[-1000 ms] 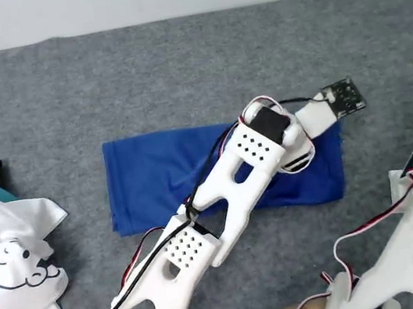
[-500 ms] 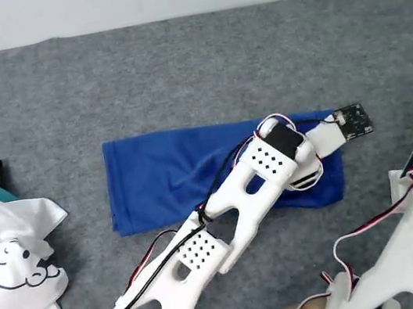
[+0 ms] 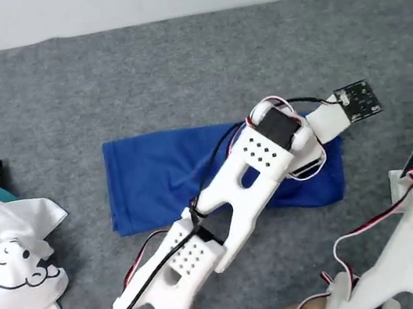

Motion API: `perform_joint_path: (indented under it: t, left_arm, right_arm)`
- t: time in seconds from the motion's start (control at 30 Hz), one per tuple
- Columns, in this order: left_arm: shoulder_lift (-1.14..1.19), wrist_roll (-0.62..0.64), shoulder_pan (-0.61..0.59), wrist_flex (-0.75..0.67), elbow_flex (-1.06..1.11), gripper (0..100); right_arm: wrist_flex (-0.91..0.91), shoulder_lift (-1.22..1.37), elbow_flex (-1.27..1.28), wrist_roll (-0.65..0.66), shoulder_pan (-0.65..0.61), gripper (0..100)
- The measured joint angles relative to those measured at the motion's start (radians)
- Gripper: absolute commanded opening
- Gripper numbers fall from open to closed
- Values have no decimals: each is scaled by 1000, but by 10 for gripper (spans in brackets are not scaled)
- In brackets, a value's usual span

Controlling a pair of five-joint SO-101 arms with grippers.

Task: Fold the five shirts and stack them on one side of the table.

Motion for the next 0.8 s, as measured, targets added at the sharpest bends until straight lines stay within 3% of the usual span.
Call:
perform_joint_path:
  t: [0.33,0.5,0.8]
  left_arm:
    - [-292,-11,-34,0,585,133]
    - [-296,-34,-69,-15,680,133]
    - [-296,-37,-192,-216,776,133]
  right_arm:
    - [0,0,0,0,0,69]
    - [0,0,0,0,0,69]
    - [0,0,0,0,0,69]
